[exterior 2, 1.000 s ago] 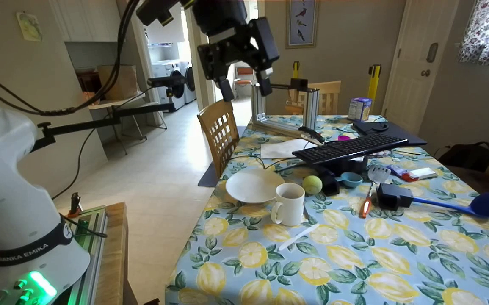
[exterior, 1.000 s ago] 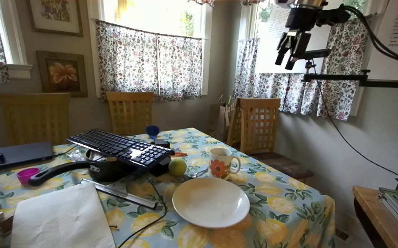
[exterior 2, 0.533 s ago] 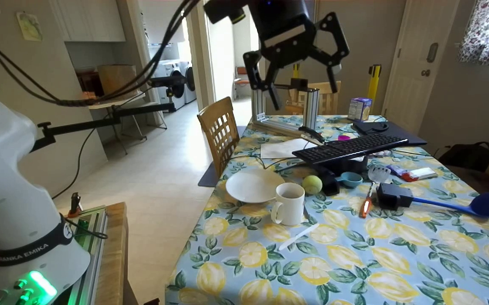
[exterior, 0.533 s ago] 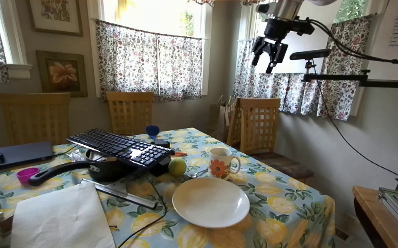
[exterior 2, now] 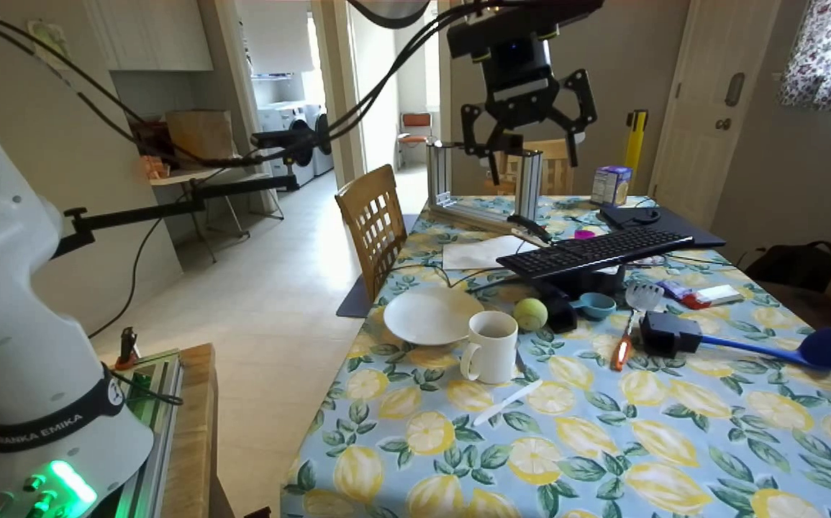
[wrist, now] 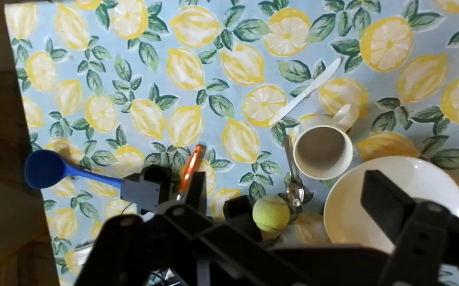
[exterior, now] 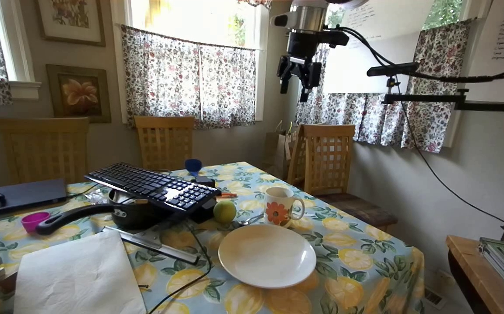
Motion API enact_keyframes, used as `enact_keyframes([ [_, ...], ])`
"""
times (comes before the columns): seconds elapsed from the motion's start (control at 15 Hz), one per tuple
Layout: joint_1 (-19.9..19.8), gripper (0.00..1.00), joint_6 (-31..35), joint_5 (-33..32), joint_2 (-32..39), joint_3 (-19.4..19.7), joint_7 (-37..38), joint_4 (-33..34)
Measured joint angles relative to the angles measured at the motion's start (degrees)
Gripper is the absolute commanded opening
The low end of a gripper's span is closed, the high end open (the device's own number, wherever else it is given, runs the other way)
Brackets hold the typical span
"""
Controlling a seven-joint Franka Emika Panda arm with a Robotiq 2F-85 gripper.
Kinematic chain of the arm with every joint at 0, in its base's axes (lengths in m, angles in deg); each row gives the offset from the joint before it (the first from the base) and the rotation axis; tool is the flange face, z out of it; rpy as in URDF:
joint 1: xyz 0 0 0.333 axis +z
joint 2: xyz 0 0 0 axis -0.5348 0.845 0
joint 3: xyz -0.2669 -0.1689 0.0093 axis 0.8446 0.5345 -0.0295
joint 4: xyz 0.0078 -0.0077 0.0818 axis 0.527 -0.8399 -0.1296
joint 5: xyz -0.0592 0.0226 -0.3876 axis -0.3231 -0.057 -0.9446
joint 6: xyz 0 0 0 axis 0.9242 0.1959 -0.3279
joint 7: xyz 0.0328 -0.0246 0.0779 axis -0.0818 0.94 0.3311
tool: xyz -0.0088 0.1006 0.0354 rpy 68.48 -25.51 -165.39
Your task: Put the silver spoon in the mug.
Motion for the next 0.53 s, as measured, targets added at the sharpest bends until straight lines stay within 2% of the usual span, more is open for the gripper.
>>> enact_keyframes([
  [0.13,-0.11,1.00,-3.59,0.39,2.78,-1.40,1.50,3.77],
  [0.53,-0.88,1.00,-3.52,0.37,2.74,-1.69,1.49,3.51],
])
